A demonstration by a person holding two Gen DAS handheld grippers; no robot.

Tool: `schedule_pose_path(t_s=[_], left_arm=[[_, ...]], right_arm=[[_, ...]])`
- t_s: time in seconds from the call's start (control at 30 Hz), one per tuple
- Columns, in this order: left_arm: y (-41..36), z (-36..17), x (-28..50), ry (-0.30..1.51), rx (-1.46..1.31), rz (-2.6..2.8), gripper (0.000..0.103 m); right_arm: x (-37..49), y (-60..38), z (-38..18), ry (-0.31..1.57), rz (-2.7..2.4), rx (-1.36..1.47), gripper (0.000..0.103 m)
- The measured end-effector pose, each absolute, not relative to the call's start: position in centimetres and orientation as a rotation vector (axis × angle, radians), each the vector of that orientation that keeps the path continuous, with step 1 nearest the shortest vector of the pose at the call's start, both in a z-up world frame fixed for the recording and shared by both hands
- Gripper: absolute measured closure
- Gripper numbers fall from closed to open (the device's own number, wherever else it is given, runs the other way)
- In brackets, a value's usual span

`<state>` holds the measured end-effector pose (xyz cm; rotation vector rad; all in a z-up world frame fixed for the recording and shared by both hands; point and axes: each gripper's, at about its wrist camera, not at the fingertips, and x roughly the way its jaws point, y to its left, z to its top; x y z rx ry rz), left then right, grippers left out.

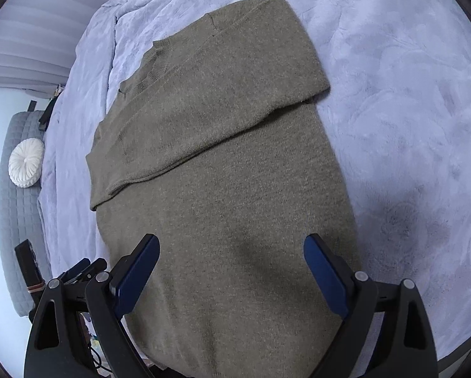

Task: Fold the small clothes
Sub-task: 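Grasp the sweater hem with both grippers and lift it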

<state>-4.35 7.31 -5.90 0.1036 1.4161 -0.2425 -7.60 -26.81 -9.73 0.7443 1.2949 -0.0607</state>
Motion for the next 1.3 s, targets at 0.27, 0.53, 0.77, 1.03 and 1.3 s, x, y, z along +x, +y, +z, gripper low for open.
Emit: schedule_pose_path(t_s=[0.27,0.53,0.77,1.03,1.3], left_arm=[[10.2,-6.8,-7.8,1.470,0.080,-0.391,0.000],[13.7,-8.0,-12.6,1.627,0.015,-0.550,0.000],[13.3,-9.3,-15.3,1.742,-0.088,-0.684,0.000],[11.9,-9.4,-15.7,1.782,-0.180,-0.763,0.000],[12.1,-10.5,-15.7,1.833,-0.196,-0.739,0.087]], right_arm=[[-9.3,-26.7,-10.5,1.343,-0.002,0.759,0.009],[-15.4,-27.9,-11.8,1.411,0.062,0.810,0.009],[-21.2,-28.7,-14.1,1.468,0.048,0.948,0.009],[-20.4,-23.6,-15.8,1.517,0.289,1.034,0.008],[-20.2,-22.4,-16.8,1.555,0.216,1.089,0.088]])
